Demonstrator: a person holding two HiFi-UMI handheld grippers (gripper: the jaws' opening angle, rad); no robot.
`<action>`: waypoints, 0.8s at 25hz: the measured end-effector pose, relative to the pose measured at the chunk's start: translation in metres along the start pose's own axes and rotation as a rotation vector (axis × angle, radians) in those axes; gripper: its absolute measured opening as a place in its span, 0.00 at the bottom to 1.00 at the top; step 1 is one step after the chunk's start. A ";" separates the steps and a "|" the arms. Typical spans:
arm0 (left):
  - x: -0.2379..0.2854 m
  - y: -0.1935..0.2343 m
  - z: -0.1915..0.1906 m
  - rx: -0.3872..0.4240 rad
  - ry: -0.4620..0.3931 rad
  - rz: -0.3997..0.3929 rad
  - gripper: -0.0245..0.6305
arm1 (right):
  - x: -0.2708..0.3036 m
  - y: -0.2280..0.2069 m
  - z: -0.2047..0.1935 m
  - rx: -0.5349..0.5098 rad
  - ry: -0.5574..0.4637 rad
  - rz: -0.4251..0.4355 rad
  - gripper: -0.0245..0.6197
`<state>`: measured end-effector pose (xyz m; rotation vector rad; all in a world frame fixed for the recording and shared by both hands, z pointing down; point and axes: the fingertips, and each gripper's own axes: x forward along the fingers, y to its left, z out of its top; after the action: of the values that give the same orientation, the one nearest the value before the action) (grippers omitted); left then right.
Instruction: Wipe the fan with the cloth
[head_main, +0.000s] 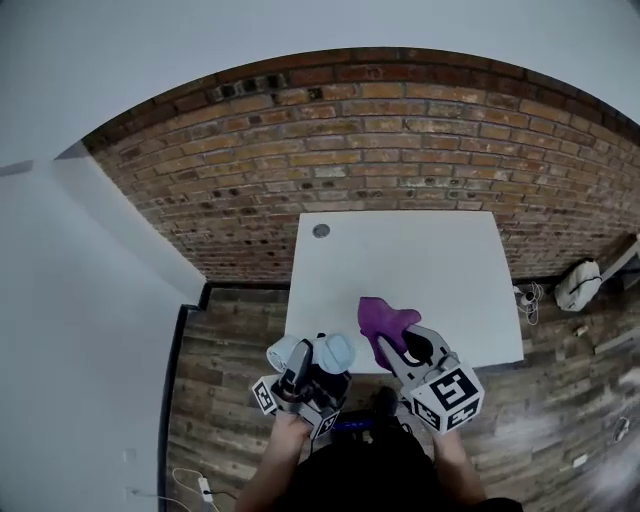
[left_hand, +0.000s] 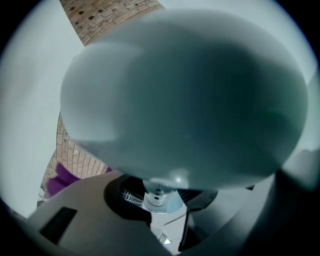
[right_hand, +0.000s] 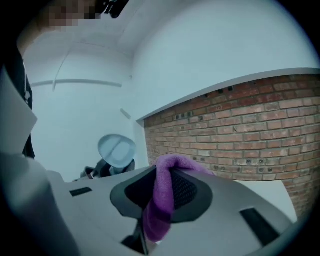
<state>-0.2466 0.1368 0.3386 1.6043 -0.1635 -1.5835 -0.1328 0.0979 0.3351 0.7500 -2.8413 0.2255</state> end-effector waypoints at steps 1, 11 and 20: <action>-0.006 -0.006 0.002 -0.005 -0.007 -0.005 0.29 | -0.006 0.017 0.011 0.000 -0.034 0.016 0.14; -0.037 -0.033 -0.006 -0.116 -0.046 -0.106 0.29 | 0.000 0.157 0.021 -0.406 0.059 0.075 0.14; -0.049 -0.045 0.004 -0.092 -0.060 -0.157 0.29 | -0.022 0.139 0.025 -0.429 0.146 0.017 0.14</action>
<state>-0.2794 0.1939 0.3481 1.5299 0.0033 -1.7347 -0.1873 0.2225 0.2922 0.5886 -2.6204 -0.3069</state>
